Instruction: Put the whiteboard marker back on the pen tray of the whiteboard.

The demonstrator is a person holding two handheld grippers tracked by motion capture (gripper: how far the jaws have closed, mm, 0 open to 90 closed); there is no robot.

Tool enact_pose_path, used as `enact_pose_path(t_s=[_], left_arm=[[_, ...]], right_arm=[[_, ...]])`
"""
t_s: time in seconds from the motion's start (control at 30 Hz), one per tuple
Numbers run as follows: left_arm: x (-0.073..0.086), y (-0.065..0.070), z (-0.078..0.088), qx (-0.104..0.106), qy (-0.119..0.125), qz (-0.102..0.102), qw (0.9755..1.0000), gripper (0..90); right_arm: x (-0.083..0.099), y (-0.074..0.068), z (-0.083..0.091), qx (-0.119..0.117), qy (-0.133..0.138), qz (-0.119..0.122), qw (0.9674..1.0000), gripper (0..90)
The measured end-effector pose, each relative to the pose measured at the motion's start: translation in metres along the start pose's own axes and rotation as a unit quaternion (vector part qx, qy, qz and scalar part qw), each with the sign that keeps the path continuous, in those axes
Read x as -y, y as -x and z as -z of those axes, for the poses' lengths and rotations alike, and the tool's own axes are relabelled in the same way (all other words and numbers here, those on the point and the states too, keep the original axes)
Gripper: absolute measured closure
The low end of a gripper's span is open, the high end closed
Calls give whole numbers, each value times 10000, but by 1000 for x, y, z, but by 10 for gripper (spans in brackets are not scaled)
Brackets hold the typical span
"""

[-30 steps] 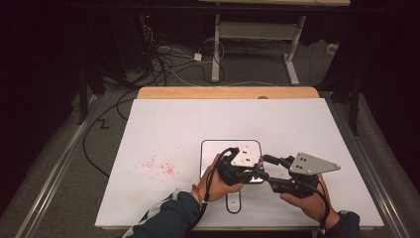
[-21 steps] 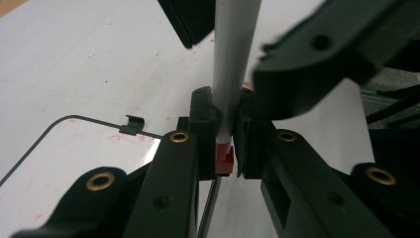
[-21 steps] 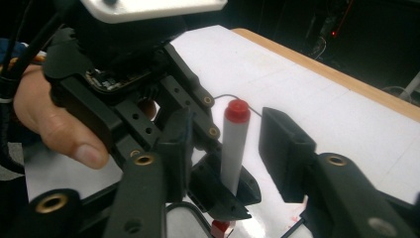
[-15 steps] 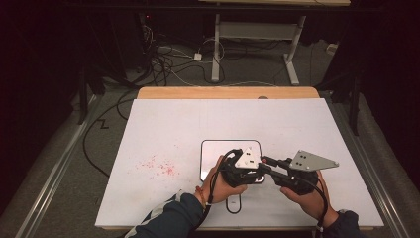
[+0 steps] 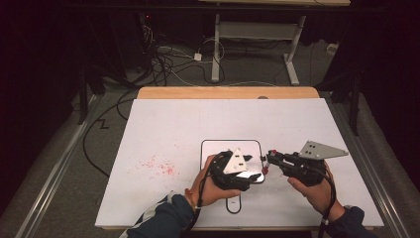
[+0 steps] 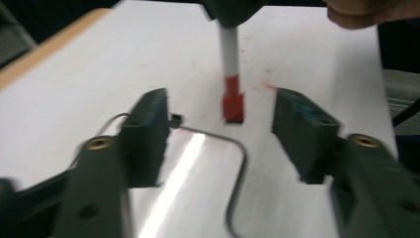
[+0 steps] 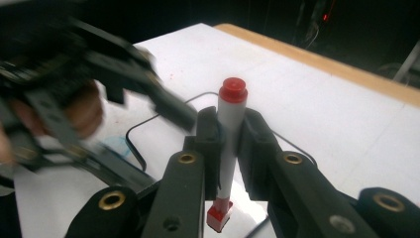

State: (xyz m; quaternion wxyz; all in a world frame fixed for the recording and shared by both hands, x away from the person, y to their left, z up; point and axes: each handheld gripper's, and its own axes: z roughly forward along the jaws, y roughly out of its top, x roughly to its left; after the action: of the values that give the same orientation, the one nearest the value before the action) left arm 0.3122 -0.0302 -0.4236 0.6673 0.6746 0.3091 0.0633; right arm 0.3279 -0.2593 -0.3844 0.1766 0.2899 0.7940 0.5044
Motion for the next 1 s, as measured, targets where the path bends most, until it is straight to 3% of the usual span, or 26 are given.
enact_pose_path(t_s=[0.07,0.1,0.17,0.2,0.23,0.27,0.33,0.4,0.5,0.57,0.63,0.7,0.73,0.9,1.0], left_arm=[[-2,-9,17,-118,76,27,9999,288],[-1,-15,25,-224,72,-60,9997,273],[2,-26,42,-571,83,-255,9980,253],[3,-32,52,-664,99,-211,9975,243],[3,-43,68,-733,-333,-624,9948,240],[6,-45,71,-953,146,-266,9950,240],[7,-58,90,-1235,171,-114,9921,240],[12,-69,105,-1592,215,-70,9870,241],[17,-82,127,-1911,249,99,9812,242],[19,-88,138,-2014,307,261,9787,242],[21,-93,146,-2120,377,415,9757,242],[22,-97,149,-2141,418,544,9744,242],[22,-98,149,-2164,407,557,9739,242],[26,-97,142,-2131,290,531,9751,242],[30,-96,137,-2100,147,519,9762,242]], right_arm=[[0,10,-1,-72,-213,-189,9996,813],[0,15,-3,-86,-267,-299,9992,813],[1,25,-8,-323,-579,-563,9962,813],[1,29,-10,-371,-653,-691,9948,813],[2,33,-13,-397,-785,-756,9932,812],[3,37,-17,-520,-941,-825,9908,812],[4,45,-24,-450,-1078,-977,9883,812],[6,53,-33,-483,-1148,-1186,9851,812],[9,65,-45,-499,-1164,-1419,9817,812],[12,72,-53,-472,-1185,-1560,9795,811],[16,80,-60,-544,-1136,-1829,9750,810],[21,87,-68,-546,-1100,-2083,9703,803],[22,87,-70,-507,-1117,-2122,9695,797],[32,89,-85,-256,-1209,-2117,9695,764],[38,90,-92,-117,-1293,-2161,9677,739]])
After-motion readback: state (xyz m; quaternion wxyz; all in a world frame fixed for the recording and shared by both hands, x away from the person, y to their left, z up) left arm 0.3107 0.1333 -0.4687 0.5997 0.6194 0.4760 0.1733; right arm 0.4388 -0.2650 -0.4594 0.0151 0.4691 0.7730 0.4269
